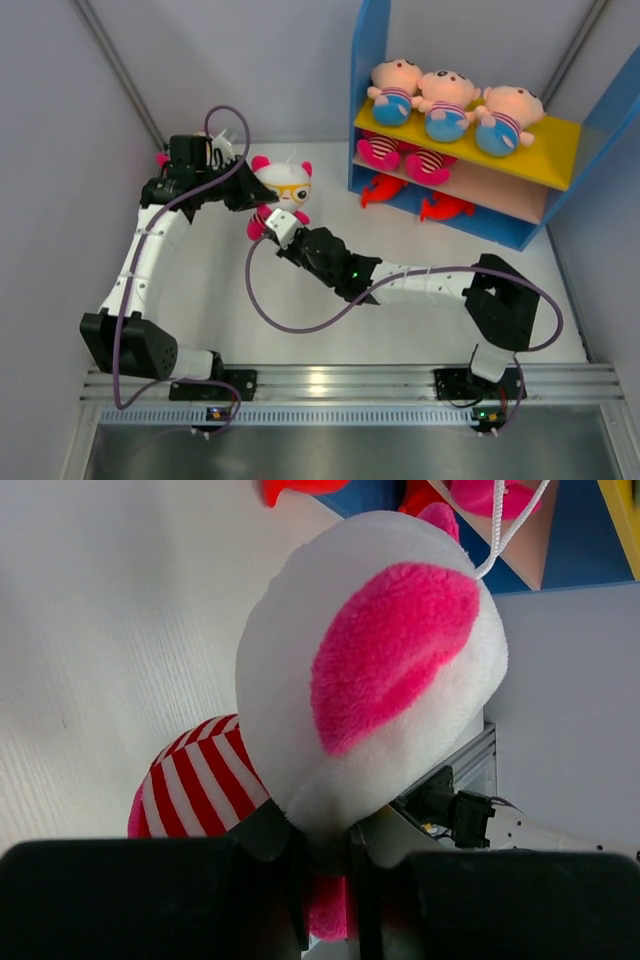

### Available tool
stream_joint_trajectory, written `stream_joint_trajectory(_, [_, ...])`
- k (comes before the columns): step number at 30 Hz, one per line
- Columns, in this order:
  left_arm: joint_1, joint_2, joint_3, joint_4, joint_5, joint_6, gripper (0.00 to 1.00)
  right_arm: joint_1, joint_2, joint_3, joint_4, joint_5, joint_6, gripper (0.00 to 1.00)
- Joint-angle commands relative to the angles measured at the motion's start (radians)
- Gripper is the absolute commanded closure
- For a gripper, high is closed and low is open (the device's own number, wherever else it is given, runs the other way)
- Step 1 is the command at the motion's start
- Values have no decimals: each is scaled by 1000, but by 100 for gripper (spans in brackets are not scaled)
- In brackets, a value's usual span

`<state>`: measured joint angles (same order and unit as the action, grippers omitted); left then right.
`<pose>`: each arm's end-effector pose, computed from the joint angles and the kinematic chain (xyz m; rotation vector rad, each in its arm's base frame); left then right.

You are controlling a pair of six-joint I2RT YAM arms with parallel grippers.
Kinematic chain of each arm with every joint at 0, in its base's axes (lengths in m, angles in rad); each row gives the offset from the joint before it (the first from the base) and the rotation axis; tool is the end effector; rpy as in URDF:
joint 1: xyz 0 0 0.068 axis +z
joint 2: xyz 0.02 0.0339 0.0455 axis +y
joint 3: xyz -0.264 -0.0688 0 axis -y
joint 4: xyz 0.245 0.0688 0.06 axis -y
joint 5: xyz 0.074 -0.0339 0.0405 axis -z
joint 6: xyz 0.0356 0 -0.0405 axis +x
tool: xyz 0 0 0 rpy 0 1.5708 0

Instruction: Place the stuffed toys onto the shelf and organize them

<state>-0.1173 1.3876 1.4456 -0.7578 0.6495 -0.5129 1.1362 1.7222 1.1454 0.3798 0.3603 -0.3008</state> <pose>0.2868 -0.0555 0.3813 -0.0984 2.3177 -1.0641 0.1811 0.3604 0.2702 -0.9522 1.4849 0.2900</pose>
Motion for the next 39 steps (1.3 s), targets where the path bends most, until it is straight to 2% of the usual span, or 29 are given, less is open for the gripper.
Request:
stream_joint_trajectory(1, [10, -39, 18, 40, 4, -15, 100, -61, -41, 19, 5, -6, 117, 100])
stream_joint_trajectory(5, [16, -30, 3, 41, -1, -6, 100, -105, -150, -42, -36, -95, 112, 100])
stream_joint_trajectory(6, [16, -25, 1, 40, -1, 5, 92, -116, -168, -55, -54, -139, 97, 100])
stream_joint_trajectory(8, [16, -13, 1, 38, 22, 30, 65, -124, -223, -61, -139, -178, 75, 100])
stream_joint_trajectory(9, [16, 0, -1, 40, 42, 57, 49, -134, -242, -59, -175, -222, 66, 100])
stream_joint_trajectory(10, [16, 7, -1, 40, 45, 69, 23, -141, -260, -58, -265, -245, 54, 100])
stream_joint_trajectory(11, [16, 10, -1, 40, 42, 86, 12, -150, -303, -56, -306, -270, 52, 100])
stream_joint_trajectory(13, [16, 16, 4, 38, -2, 164, 1, -185, -375, -59, -431, -340, 48, 100])
stream_joint_trajectory(15, [16, 18, 13, 40, -100, 245, 1, -222, -426, -65, -513, -382, 40, 100])
stream_joint_trajectory(18, [19, 13, 29, 38, -163, 316, 1, -277, -513, -49, -691, -449, 20, 100])
stream_joint_trajectory(21, [30, 4, 35, 40, -188, 358, 1, -340, -556, -6, -907, -511, -27, 100])
stream_joint_trajectory(27, [41, -5, 7, 40, -197, 399, 1, -415, -595, 49, -1120, -480, -119, 100])
stream_joint_trajectory(28, [41, -9, 3, 40, -195, 404, 1, -426, -596, 65, -1206, -478, -139, 100])
stream_joint_trajectory(31, [47, -13, -5, 40, -183, 428, 1, -467, -586, 148, -1396, -420, -222, 100])
stream_joint_trajectory(34, [56, -16, -1, 40, -177, 455, 1, -489, -589, 227, -1537, -292, -284, 100])
stream_joint_trajectory(39, [71, -27, 9, 40, -171, 482, 1, -575, -619, 309, -1642, -86, -386, 100])
